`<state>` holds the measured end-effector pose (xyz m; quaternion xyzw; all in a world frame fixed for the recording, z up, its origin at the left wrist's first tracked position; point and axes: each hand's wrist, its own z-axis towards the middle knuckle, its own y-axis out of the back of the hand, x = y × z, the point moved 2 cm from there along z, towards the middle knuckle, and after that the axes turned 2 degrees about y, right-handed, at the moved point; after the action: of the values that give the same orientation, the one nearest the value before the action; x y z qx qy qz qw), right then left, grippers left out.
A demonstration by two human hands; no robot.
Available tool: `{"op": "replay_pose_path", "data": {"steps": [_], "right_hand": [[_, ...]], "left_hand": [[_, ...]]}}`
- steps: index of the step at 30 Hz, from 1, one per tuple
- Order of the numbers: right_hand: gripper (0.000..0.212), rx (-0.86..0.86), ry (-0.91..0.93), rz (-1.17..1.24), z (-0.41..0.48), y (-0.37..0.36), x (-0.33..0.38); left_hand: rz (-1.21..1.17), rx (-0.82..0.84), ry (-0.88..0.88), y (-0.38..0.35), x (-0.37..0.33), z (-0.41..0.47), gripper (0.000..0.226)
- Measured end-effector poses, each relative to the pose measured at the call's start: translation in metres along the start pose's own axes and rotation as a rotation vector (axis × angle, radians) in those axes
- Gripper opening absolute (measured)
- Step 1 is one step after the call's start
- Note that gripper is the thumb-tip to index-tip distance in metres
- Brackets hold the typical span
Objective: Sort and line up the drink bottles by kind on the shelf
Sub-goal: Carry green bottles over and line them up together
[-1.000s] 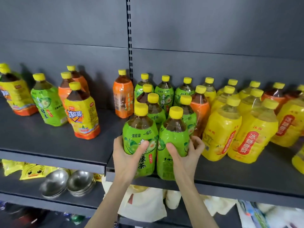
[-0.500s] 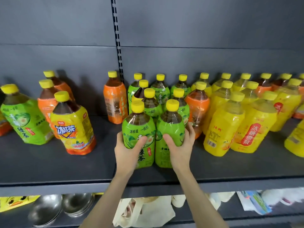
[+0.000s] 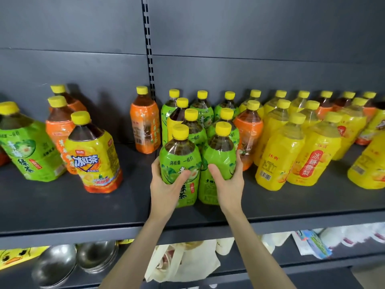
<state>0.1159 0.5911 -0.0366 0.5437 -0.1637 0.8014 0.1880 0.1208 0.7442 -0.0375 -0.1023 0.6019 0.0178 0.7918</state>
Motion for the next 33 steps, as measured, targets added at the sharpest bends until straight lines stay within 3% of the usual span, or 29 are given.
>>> {"op": "replay_pose_path", "data": {"steps": [5,10,12,16,23,29,33], "right_hand": [[0.094,0.066,-0.031,-0.032,-0.005,0.005,0.002],[0.099,0.07,-0.01,-0.168,-0.013,0.012,0.013],[0.086,0.036,0.062,-0.215,-0.016,0.017,0.021],[0.05,-0.04,0.317,-0.259,-0.021,0.022,0.05],[0.023,0.031,0.473,-0.182,-0.017,-0.018,0.1],[0.009,0.123,0.492,-0.278,0.003,-0.08,0.131],[0.015,0.119,0.404,-0.458,0.021,-0.119,0.146]], "left_hand": [[0.016,0.08,0.015,0.006,-0.001,-0.004,0.066],[0.124,0.022,-0.032,0.015,-0.016,-0.003,0.057],[0.2,-0.016,-0.071,0.017,-0.028,0.0,0.043],[0.286,-0.065,-0.184,0.025,-0.048,0.006,0.039],[0.41,-0.181,-0.351,0.069,-0.081,0.031,0.018],[0.601,-0.408,-0.542,0.129,-0.102,0.073,0.033],[0.675,-0.3,-0.477,0.155,-0.106,0.116,0.048]]}}
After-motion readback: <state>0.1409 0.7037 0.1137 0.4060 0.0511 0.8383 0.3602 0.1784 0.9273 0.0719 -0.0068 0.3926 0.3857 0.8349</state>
